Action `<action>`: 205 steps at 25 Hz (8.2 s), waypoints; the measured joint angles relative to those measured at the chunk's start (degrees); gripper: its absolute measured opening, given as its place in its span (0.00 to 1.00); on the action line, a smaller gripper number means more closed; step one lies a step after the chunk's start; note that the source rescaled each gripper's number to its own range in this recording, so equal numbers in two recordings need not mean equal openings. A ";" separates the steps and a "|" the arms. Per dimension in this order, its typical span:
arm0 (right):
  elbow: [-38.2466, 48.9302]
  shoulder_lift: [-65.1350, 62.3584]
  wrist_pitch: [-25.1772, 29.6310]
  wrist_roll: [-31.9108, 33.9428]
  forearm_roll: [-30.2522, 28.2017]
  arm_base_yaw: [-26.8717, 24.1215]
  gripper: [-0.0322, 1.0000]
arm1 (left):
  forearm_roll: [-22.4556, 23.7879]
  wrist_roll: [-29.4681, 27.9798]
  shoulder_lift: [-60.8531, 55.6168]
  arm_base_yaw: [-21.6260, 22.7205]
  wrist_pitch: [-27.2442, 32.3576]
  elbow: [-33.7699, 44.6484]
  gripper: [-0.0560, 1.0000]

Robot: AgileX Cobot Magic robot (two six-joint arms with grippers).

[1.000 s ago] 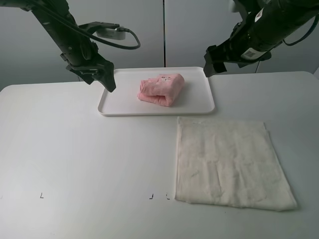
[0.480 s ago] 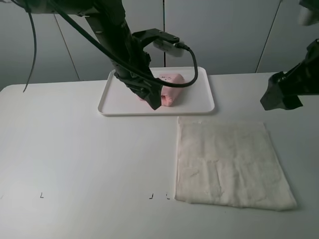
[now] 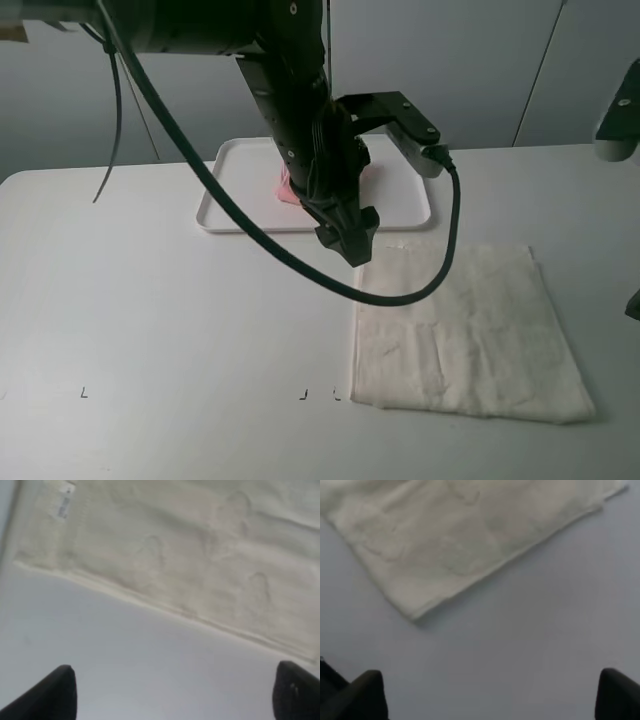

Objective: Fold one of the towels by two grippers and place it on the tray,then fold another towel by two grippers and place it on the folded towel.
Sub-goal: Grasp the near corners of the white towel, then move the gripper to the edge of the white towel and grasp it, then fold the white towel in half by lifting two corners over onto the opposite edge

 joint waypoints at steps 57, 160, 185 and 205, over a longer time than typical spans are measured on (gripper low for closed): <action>22.82 10.22 -27.74 -33.77 12.80 -6.34 0.83 | -5.53 23.45 3.71 -10.54 -10.73 14.34 1.00; 27.57 28.82 -49.43 -36.49 4.58 -6.34 0.05 | 9.16 2.90 8.35 -16.87 -11.00 14.34 0.50; 28.50 13.59 -43.49 -18.89 5.91 -6.34 0.05 | 5.87 2.01 3.70 -12.28 -14.25 14.38 0.06; 28.50 4.60 -51.99 25.11 -6.38 -6.34 0.05 | -6.30 -1.23 -0.83 -4.46 -26.71 14.38 0.05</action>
